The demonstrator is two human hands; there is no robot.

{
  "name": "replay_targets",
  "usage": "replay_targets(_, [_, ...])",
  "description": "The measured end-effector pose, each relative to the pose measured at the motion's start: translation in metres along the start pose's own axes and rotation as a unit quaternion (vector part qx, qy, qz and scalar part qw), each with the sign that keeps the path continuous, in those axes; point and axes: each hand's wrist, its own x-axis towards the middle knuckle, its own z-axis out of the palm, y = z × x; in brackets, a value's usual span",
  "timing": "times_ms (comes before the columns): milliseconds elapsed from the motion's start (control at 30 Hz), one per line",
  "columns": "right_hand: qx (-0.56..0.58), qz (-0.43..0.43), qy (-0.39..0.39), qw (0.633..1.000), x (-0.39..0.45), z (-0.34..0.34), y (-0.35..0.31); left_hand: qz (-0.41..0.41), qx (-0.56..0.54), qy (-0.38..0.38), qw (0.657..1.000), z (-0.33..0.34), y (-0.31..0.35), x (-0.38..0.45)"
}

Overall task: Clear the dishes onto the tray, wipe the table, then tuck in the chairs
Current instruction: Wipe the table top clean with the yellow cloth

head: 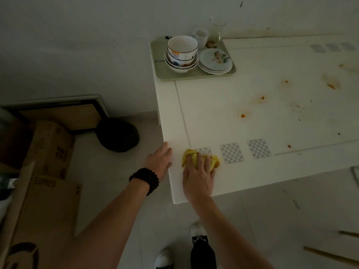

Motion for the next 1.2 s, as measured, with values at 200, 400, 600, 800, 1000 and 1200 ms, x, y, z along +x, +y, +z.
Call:
replay_targets(200, [0.003, -0.168, -0.006, 0.986, -0.036, 0.007, 0.029, 0.005, -0.099, 0.023, 0.995, 0.036, 0.013, -0.035])
replay_targets(400, [0.015, -0.166, 0.052, 0.985, -0.052, 0.005, 0.07, -0.018, -0.093, 0.039, 0.995, 0.038, 0.025, -0.04])
replay_targets(600, [0.034, 0.041, 0.057, 0.997, -0.077, 0.017, 0.019, -0.033, -0.143, 0.058, 0.987, 0.041, 0.038, -0.055])
replay_targets(800, [0.042, -0.2, 0.069, 0.977, -0.08, 0.017, 0.042, -0.048, -0.146, 0.102, 0.983, 0.036, 0.047, -0.054])
replay_targets(1000, [0.052, -0.203, 0.102, 0.973, -0.055, 0.003, 0.105, -0.017, -0.032, 0.041, 0.998, 0.04, 0.063, -0.033])
replay_targets(1200, [0.051, -0.087, 0.108, 0.989, -0.021, -0.005, 0.135, -0.035, 0.022, 0.012, 0.999, 0.033, 0.088, -0.008])
